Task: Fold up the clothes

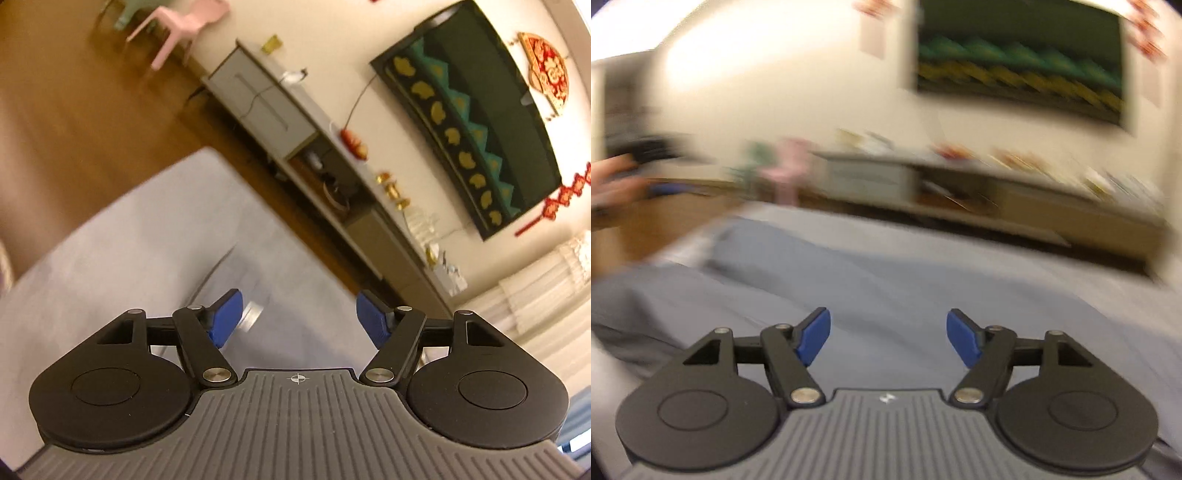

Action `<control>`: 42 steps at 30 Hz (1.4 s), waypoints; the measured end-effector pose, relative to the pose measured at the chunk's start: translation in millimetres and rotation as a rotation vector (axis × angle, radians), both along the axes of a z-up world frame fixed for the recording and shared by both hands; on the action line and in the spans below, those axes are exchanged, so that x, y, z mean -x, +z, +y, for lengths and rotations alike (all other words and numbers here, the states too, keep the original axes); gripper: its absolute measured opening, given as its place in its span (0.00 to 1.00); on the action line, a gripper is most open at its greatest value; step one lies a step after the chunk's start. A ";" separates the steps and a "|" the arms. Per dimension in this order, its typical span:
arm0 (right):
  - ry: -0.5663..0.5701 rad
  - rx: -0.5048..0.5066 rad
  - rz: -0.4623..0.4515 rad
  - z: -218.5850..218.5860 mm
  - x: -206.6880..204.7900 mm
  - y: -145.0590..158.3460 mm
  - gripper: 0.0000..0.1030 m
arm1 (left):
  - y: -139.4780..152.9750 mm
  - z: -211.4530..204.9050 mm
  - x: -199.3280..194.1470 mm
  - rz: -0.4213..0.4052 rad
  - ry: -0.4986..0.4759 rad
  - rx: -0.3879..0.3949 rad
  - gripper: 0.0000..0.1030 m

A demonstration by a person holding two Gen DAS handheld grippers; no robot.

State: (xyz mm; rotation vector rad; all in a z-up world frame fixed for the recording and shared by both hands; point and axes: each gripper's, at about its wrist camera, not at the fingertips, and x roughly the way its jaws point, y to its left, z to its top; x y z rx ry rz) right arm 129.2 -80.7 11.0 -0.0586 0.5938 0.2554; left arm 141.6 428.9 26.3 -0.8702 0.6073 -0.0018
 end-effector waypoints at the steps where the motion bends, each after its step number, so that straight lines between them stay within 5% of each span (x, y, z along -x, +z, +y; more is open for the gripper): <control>1: -0.105 -0.007 0.043 -37.5 -6.5 -3.1 0.69 | -6.9 -6.4 5.3 0.015 -0.033 -0.011 0.63; 4: -0.392 -0.040 0.152 -145.4 -24.0 -11.1 0.69 | -26.2 -28.1 15.9 0.069 -0.138 -0.051 0.65; 10: -0.658 -0.072 0.192 -271.4 -48.8 -34.3 0.76 | -49.4 -76.3 -8.2 0.212 -0.259 -0.188 0.67; 15: -0.643 -0.085 0.337 -310.6 -81.2 -76.6 0.84 | -77.6 -77.8 -37.5 0.343 -0.249 -0.329 0.61; 18: -0.542 -0.001 0.398 -301.4 -117.0 -86.9 0.68 | -77.1 -72.8 -55.9 0.379 -0.215 -0.356 0.59; 22: -0.406 0.065 0.417 -279.1 -172.7 -80.3 0.22 | -75.7 -70.2 -80.5 0.419 -0.194 -0.413 0.54; 26: -0.421 0.212 0.348 -258.4 -234.6 -86.7 0.21 | -75.1 -68.6 -94.1 0.444 -0.155 -0.453 0.48; 30: -0.421 0.201 0.297 -247.5 -232.3 -76.3 0.27 | -72.0 -64.9 -94.0 0.456 -0.126 -0.449 0.48; 33: -0.393 0.144 0.269 -242.3 -207.0 -62.6 0.29 | -48.6 -53.5 -55.6 0.360 -0.101 -0.382 0.61; 38: -0.316 0.032 0.233 -232.6 -154.8 -40.0 0.66 | -8.0 -34.1 31.0 0.177 -0.061 -0.266 0.74; 42: -0.202 -0.129 0.243 -225.0 -64.9 -31.7 0.77 | -1.9 -29.4 83.5 0.113 -0.043 -0.270 0.83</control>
